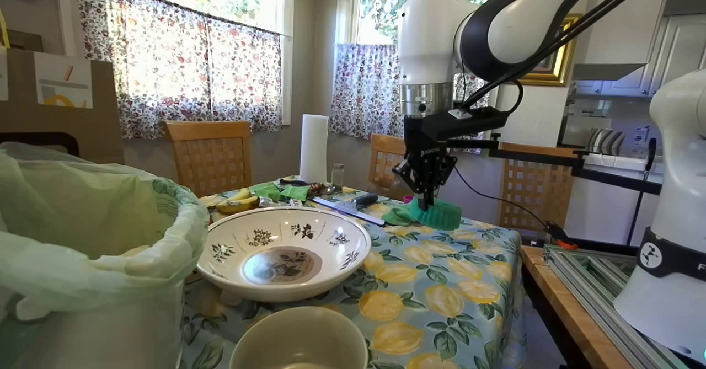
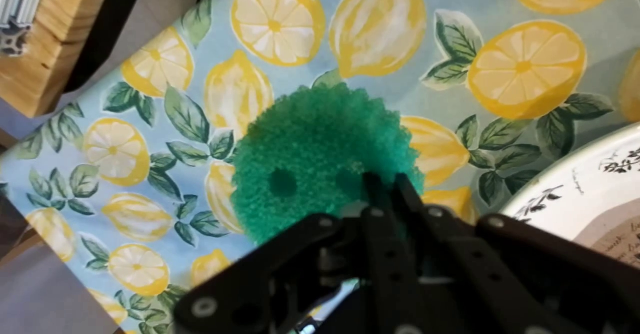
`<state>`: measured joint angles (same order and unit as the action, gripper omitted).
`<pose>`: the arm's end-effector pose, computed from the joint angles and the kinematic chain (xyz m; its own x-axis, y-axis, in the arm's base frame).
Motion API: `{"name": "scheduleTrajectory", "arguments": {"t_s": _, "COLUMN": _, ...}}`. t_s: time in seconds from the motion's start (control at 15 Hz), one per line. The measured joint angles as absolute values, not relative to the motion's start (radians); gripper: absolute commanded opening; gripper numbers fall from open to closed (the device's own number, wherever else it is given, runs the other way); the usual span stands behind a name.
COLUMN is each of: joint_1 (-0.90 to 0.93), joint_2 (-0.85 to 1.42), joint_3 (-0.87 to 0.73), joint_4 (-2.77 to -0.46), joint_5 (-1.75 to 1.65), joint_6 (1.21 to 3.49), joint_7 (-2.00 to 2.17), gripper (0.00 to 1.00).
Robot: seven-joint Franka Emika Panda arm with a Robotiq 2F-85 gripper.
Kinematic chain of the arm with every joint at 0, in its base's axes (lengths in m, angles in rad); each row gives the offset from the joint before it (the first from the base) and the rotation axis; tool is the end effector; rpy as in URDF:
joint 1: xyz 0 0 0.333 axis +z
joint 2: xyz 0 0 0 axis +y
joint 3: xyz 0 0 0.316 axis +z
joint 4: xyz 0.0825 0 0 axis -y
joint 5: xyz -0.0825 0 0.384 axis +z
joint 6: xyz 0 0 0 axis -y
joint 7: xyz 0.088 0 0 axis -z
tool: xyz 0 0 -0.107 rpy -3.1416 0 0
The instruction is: Use the green sponge to wipe the white object
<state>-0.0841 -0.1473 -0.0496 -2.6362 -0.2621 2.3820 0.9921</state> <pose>0.4064 -0.0567 0.2871 0.6054 -0.7937 0.0599 -0.7883 -0.5874 0.1831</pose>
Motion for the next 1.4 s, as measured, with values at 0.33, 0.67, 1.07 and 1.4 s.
{"name": "scheduleTrajectory", "arguments": {"t_s": 0.33, "joint_1": -0.084, "joint_2": -0.147, "joint_3": -0.048, "joint_4": -2.636, "joint_5": -0.262, "joint_6": 2.382, "joint_7": 0.992, "gripper": 0.08}}
{"name": "scheduleTrajectory", "arguments": {"t_s": 0.67, "joint_1": -0.084, "joint_2": -0.147, "joint_3": -0.048, "joint_4": -2.636, "joint_5": -0.262, "joint_6": 2.382, "joint_7": 0.992, "gripper": 0.02}}
{"name": "scheduleTrajectory", "arguments": {"t_s": 1.07, "joint_1": -0.069, "joint_2": -0.147, "joint_3": 0.002, "joint_4": -2.636, "joint_5": -0.255, "joint_6": 2.384, "joint_7": 1.005, "gripper": 0.02}}
{"name": "scheduleTrajectory", "arguments": {"t_s": 1.4, "joint_1": 0.017, "joint_2": -0.147, "joint_3": 0.13, "joint_4": -2.624, "joint_5": -0.251, "joint_6": 2.389, "joint_7": 1.09, "gripper": 0.02}}
